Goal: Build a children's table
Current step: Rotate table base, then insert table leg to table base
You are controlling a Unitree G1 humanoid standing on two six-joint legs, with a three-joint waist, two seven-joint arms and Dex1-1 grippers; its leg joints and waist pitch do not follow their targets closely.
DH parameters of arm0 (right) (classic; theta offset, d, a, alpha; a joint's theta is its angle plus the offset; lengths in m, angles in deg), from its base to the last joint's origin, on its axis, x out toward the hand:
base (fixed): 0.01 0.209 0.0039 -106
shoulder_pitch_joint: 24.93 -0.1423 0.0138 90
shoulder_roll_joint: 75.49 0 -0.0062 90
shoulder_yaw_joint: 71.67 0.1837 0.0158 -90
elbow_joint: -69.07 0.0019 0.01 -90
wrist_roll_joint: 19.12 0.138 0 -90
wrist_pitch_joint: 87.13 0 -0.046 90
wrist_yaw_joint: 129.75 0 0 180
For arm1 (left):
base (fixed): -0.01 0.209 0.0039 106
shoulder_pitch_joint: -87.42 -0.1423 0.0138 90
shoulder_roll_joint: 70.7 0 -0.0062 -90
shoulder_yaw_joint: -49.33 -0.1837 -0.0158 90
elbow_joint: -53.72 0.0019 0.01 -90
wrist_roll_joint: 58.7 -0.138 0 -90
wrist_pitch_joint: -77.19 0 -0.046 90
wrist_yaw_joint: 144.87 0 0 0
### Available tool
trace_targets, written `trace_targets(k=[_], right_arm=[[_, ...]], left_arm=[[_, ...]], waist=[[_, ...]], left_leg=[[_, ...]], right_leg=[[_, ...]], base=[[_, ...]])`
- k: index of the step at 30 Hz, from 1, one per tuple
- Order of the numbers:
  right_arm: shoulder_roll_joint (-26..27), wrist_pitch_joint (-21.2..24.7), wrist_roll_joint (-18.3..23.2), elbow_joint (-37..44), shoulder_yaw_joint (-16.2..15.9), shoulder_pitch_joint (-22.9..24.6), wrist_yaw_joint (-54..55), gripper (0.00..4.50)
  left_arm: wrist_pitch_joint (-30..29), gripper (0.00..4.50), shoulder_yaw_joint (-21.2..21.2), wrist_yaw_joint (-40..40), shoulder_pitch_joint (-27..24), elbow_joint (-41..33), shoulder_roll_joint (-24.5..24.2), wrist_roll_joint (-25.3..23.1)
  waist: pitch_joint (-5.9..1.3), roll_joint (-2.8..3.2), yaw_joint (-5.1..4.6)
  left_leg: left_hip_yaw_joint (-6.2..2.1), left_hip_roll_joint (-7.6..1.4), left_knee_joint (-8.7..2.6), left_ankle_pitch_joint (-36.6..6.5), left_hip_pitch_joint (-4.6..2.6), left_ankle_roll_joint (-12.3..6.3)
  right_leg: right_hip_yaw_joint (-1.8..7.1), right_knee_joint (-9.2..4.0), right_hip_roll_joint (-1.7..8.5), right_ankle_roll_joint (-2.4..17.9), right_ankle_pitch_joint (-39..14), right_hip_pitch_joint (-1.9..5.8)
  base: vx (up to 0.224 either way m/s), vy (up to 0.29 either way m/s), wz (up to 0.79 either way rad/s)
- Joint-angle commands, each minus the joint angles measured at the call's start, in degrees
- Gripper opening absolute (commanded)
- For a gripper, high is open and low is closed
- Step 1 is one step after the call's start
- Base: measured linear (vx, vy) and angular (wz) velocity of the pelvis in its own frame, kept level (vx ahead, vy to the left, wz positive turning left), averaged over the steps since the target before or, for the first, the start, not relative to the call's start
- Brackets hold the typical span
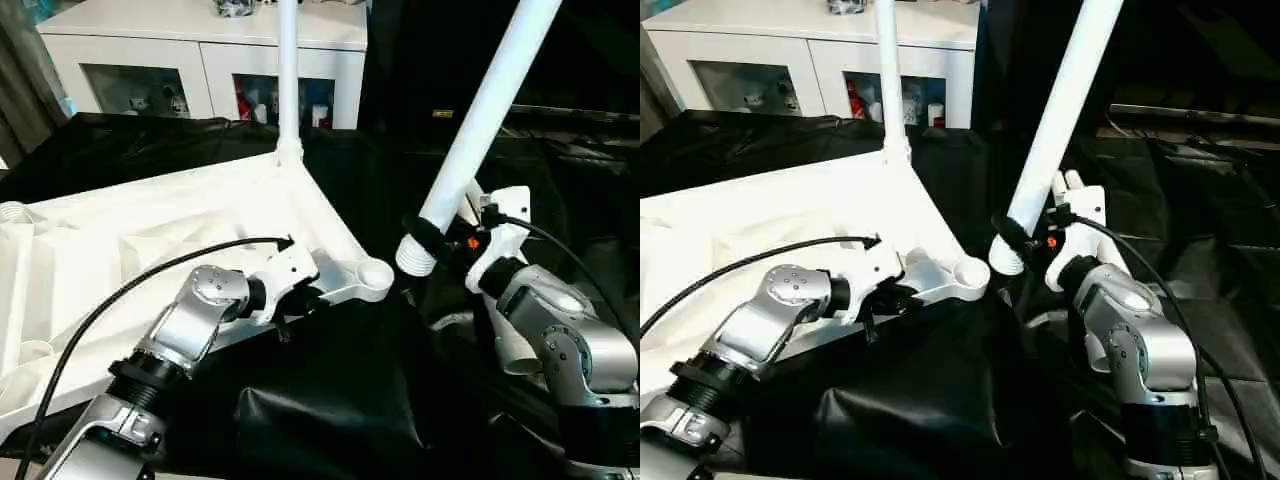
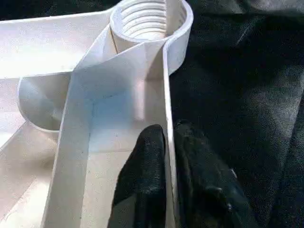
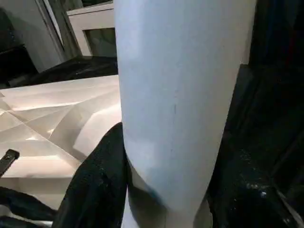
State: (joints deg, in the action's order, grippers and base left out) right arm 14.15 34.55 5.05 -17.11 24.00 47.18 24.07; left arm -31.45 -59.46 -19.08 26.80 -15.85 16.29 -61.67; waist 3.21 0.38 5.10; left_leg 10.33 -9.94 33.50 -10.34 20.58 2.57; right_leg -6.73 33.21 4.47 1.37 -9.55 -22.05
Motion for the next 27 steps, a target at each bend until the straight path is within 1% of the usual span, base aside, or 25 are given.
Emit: trace_targets(k=[1, 3, 5, 12, 14, 16, 17, 18, 19, 20, 23, 24, 25, 26, 27], right_arm=[[0.12, -0.43, 0.28, 0.08, -0.14, -0.59, -0.10, 1.88], [0.17, -0.41, 0.29, 0.03, -0.19, -0.64, -0.12, 1.88], [0.24, -0.44, 0.25, -0.05, -0.26, -0.70, -0.13, 1.88], [0.33, -0.32, 0.16, -0.30, -0.46, -0.84, -0.45, 1.88], [-0.06, 0.39, 0.05, -0.90, -1.27, -0.98, -1.29, 1.88], [-0.85, 0.94, -0.81, -1.80, -3.09, -0.93, -2.67, 1.88], [-0.98, 0.88, -1.22, -2.50, -3.79, -0.98, -3.18, 1.88], [-0.89, 0.57, -1.60, -3.39, -4.33, -1.13, -3.55, 1.88], [-0.89, 0.57, -1.60, -3.39, -4.33, -1.13, -3.55, 1.88], [-0.77, 0.12, -1.95, -4.51, -4.71, -1.45, -3.89, 1.88], [-0.69, -0.23, -2.17, -5.59, -5.05, -1.82, -4.39, 1.88], [-0.67, -0.56, -2.36, -6.53, -5.33, -2.24, -4.81, 1.88], [-0.65, -1.25, -2.64, -8.08, -5.83, -2.94, -5.48, 1.88], [-0.65, -1.25, -2.64, -8.08, -5.83, -2.94, -5.48, 1.88], [-0.65, -1.25, -2.64, -8.08, -5.83, -2.94, -5.48, 1.88]], left_arm=[[-0.12, 0.23, 0.59, -0.08, -0.53, -0.79, -0.04, 0.60], [-0.06, 0.06, 0.56, -0.12, -0.96, -1.14, -0.14, 0.73], [-0.10, 0.01, 0.48, -0.11, -1.23, -1.28, -0.23, 0.77], [-0.76, 0.00, 0.13, -0.58, -1.28, -1.31, -0.50, 1.17], [-0.67, 0.00, 0.27, -0.60, -1.21, -1.23, -0.40, 1.35], [-0.55, 0.00, 0.63, -0.96, -1.15, -1.23, -0.10, 2.07], [0.29, 0.00, 0.71, -1.17, -1.12, -1.19, 0.01, 2.28], [0.91, 0.00, 0.81, -1.40, -1.12, -1.21, 0.16, 2.56], [0.91, 0.00, 0.81, -1.40, -1.12, -1.21, 0.16, 2.56], [1.23, 0.00, 0.80, -1.54, -1.08, -1.21, 0.21, 2.65], [1.53, 0.00, 0.86, -1.64, -1.05, -1.18, 0.28, 2.79], [1.45, 0.00, 0.85, -1.69, -0.97, -1.17, 0.25, 2.94], [1.47, 0.00, 0.78, -1.76, -0.91, -1.18, 0.12, 2.97], [1.47, 0.00, 0.78, -1.76, -0.91, -1.18, 0.12, 2.97], [1.47, 0.00, 0.78, -1.76, -0.91, -1.18, 0.12, 2.97]], waist=[[-3.75, -0.81, 0.03], [-3.73, -0.87, 0.02], [-3.72, -0.83, 0.01], [-3.63, -0.83, -0.06], [-3.67, -0.84, -0.05], [-3.64, -0.75, -0.11], [-3.62, -0.87, -0.16], [-3.67, -0.83, -0.11], [-3.66, -0.86, -0.12], [-3.75, -1.04, -0.14], [-3.74, -0.99, -0.06], [-3.75, -1.09, -0.10], [-3.72, -1.04, -0.07], [-3.76, -1.29, -0.13], [-3.72, -1.13, -0.08]], left_leg=[[-1.34, -3.59, -3.83, -10.09, -0.64, -1.80], [-1.34, -3.55, -3.84, -10.15, -0.62, -1.80], [-1.36, -3.57, -3.86, -10.22, -0.60, -1.76], [-1.35, -3.53, -3.90, -10.54, -0.64, -1.74], [-1.36, -3.53, -3.88, -10.40, -0.59, -1.75], [-1.36, -3.52, -3.86, -10.55, -0.60, -1.83], [-1.35, -3.54, -3.87, -10.74, -0.57, -1.86], [-1.34, -3.52, -3.82, -10.71, -0.62, -1.82], [-1.36, -3.53, -3.84, -10.50, -0.53, -1.85], [-1.34, -3.57, -3.82, -10.13, -0.52, -1.86], [-1.30, -3.55, -3.78, -9.73, -0.49, -2.04], [-1.32, -3.56, -3.79, -9.59, -0.48, -2.12], [-1.30, -3.56, -3.79, -9.60, -0.53, -2.11], [-1.25, -3.55, -3.77, -9.50, -0.55, -2.15], [-1.28, -3.55, -3.76, -9.35, -0.47, -2.12]], right_leg=[[3.90, -4.12, 5.31, 7.28, -18.63, 2.39], [3.89, -4.17, 5.32, 7.12, -18.91, 2.41], [3.88, -4.21, 5.34, 6.96, -19.35, 2.41], [3.89, -4.30, 5.30, 6.77, -19.87, 2.34], [3.90, -4.28, 5.32, 6.71, -19.75, 2.38], [3.85, -4.33, 5.25, 6.90, -19.66, 2.40], [3.85, -4.39, 5.29, 6.96, -19.89, 2.37], [3.85, -4.37, 5.33, 7.03, -19.90, 2.37], [3.85, -4.32, 5.32, 7.11, -19.75, 2.41], [3.87, -4.21, 5.30, 7.18, -19.26, 2.43], [3.92, -4.15, 5.38, 7.35, -18.87, 2.46], [3.89, -4.06, 5.36, 7.36, -18.84, 2.49], [3.89, -4.11, 5.35, 7.38, -19.01, 2.44], [3.88, -4.12, 5.34, 7.38, -19.08, 2.42], [3.88, -4.10, 5.37, 7.45, -19.21, 2.46]], base=[[0.000, 0.000, 0.00], [0.000, 0.000, 0.00], [0.000, 0.000, 0.00], [0.000, 0.000, 0.00], [0.000, 0.000, 0.00], [0.000, 0.000, 0.00], [0.000, 0.000, 0.00], [0.000, 0.000, 0.00], [0.000, 0.000, 0.00], [0.000, 0.000, 0.00], [0.000, 0.000, 0.00], [0.000, 0.000, 0.00], [0.000, 0.000, 0.00], [0.000, 0.000, 0.00], [0.000, 0.000, 0.00]])
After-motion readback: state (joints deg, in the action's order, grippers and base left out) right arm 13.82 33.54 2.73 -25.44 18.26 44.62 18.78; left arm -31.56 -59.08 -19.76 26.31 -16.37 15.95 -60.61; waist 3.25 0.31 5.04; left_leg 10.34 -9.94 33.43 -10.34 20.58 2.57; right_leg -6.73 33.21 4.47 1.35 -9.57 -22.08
